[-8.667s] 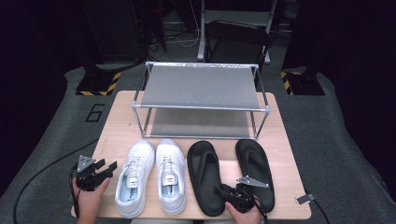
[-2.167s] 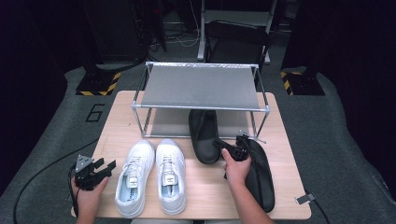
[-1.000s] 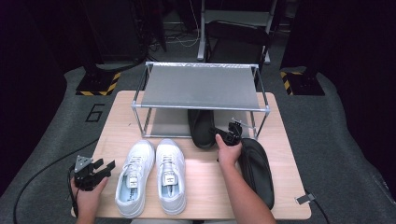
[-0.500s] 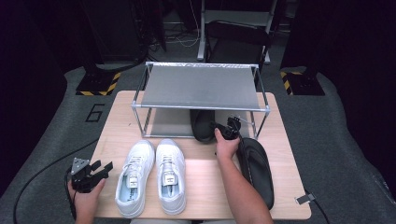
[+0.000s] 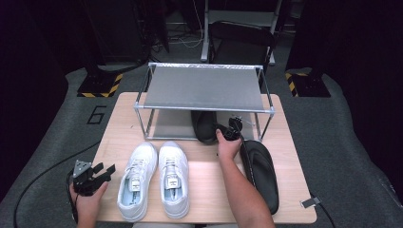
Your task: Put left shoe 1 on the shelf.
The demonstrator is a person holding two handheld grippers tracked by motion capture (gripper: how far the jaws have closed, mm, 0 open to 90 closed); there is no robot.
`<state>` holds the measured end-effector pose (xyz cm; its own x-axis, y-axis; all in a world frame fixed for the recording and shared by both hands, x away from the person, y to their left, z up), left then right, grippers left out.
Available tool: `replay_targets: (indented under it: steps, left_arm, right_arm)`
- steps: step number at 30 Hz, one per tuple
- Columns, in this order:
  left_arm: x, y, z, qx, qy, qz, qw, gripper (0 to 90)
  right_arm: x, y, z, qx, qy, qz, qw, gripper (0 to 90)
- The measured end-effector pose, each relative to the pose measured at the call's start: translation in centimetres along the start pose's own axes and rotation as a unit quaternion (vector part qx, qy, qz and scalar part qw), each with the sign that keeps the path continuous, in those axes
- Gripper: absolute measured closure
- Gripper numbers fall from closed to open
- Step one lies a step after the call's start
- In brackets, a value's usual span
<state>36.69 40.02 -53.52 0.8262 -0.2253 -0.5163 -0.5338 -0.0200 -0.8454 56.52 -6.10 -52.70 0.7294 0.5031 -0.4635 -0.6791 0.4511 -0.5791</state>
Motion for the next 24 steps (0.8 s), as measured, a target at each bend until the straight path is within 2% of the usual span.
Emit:
replay_targets:
  steps: [4,5,6,7,8,9,10,11,12,13,14,15,18,20,22,23,24]
  left_arm:
    - [0.0,0.0,0.0,0.000,0.000,0.000,1.0000,43.2]
    - [0.0,0.0,0.0,0.001,0.000,-0.001,1.0000,43.2]
    - [0.0,0.0,0.0,0.000,0.000,0.001,1.0000,43.2]
    - [0.0,0.0,0.0,0.000,0.000,0.001,1.0000,43.2]
    - [0.0,0.0,0.0,-0.002,0.000,0.000,1.0000,43.2]
    - [0.0,0.0,0.0,0.000,0.000,0.000,1.0000,43.2]
    - [0.0,0.0,0.0,0.000,0.000,0.000,1.0000,43.2]
    - [-0.1,0.0,0.0,0.000,0.000,0.000,1.0000,43.2]
    - [-0.1,0.0,0.0,0.000,-0.001,0.000,1.0000,43.2]
    - [-0.1,0.0,0.1,0.000,-0.001,0.001,1.0000,43.2]
    - [-0.1,0.1,0.1,-0.005,-0.001,-0.001,1.0000,43.2]
    - [-0.1,0.0,0.1,-0.006,-0.002,-0.003,1.0000,43.2]
    - [0.0,0.0,0.2,-0.004,-0.002,-0.005,1.0000,43.2]
    - [0.0,-0.1,0.1,-0.004,-0.004,-0.009,0.9999,43.2]
    - [0.1,-0.1,0.0,-0.002,-0.002,-0.009,1.0000,43.1]
    - [0.0,-0.2,-0.1,0.001,0.000,0.000,1.0000,43.2]
    - [0.1,-0.2,-0.1,0.001,0.000,-0.002,1.0000,43.1]
  right_arm:
    - [0.2,0.1,-0.3,0.009,0.000,0.011,0.9999,66.1]
    - [0.1,0.2,-0.3,0.005,-0.009,0.014,0.9999,65.9]
    - [0.2,0.3,-0.4,0.010,0.008,0.020,0.9997,65.7]
    - [0.2,0.4,-0.5,0.011,0.008,0.022,0.9997,65.6]
    - [0.2,0.5,-0.6,0.000,-0.006,0.022,0.9997,63.9]
    - [0.2,0.5,-0.6,0.000,-0.006,0.022,0.9997,63.9]
    - [0.3,0.5,-0.7,-0.009,0.015,0.019,0.9997,59.9]
    - [0.2,0.6,-0.5,-0.001,0.015,0.024,0.9996,58.4]
    - [0.1,0.6,-0.5,-0.016,0.002,0.020,0.9997,56.5]
    - [0.1,0.7,-0.4,-0.023,0.005,0.015,0.9996,55.2]
    - [0.1,0.6,-0.6,-0.046,0.015,0.001,0.9988,54.2]
    - [-0.2,0.7,-0.4,-0.048,0.021,-0.003,0.9986,53.8]
    - [-0.9,0.8,-0.2,-0.054,0.015,-0.015,0.9983,51.8]
    - [-1.3,1.0,-0.3,-0.059,0.029,-0.004,0.9978,50.5]
    - [-1.9,1.2,-0.1,-0.060,0.024,-0.007,0.9979,50.3]
    - [-2.3,1.4,-0.1,-0.066,0.024,-0.007,0.9975,50.3]
    - [-2.9,1.7,0.2,-0.074,0.028,-0.006,0.9968,50.3]
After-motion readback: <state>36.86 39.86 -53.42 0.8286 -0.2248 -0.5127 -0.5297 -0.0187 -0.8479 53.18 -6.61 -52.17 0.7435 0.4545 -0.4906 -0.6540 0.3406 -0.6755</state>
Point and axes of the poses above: each handheld gripper's, and its own axes: x roughly forward along the jaws, y roughly out of its underside, z roughly to its left, the point moved 3 cm from there along x, roughly forward along the jaws, and after that the axes turned 1 degree about z, right-handed, at the moved point
